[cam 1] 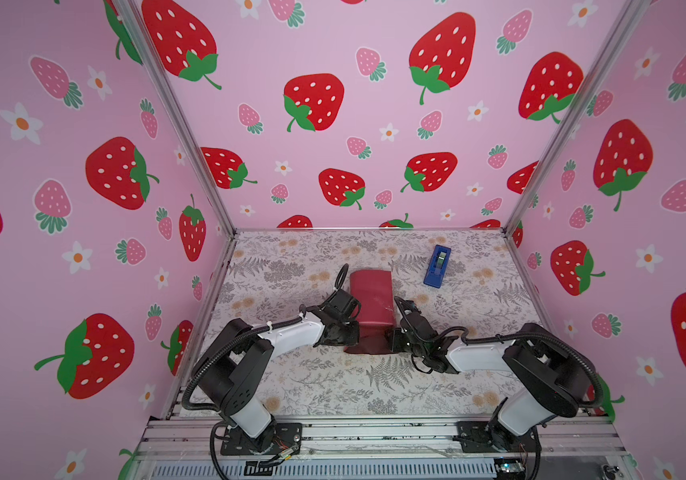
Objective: Wrap the gift box in paper
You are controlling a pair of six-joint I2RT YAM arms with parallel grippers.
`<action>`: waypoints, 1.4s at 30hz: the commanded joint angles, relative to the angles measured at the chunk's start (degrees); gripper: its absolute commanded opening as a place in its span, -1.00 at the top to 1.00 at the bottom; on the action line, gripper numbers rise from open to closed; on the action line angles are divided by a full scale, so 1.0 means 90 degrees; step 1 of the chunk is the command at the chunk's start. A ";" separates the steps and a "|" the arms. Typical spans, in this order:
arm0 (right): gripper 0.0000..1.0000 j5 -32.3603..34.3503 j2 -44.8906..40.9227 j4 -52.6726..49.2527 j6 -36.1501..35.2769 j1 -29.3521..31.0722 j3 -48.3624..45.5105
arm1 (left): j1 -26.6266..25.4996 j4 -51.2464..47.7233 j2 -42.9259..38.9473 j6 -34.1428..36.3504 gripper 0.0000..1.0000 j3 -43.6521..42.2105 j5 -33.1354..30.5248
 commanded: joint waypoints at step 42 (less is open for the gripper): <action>1.00 0.0438 0.0198 -0.0837 -0.0269 0.0082 0.0219 | -0.0425 0.0262 0.0393 -0.0742 1.00 0.0057 -0.1924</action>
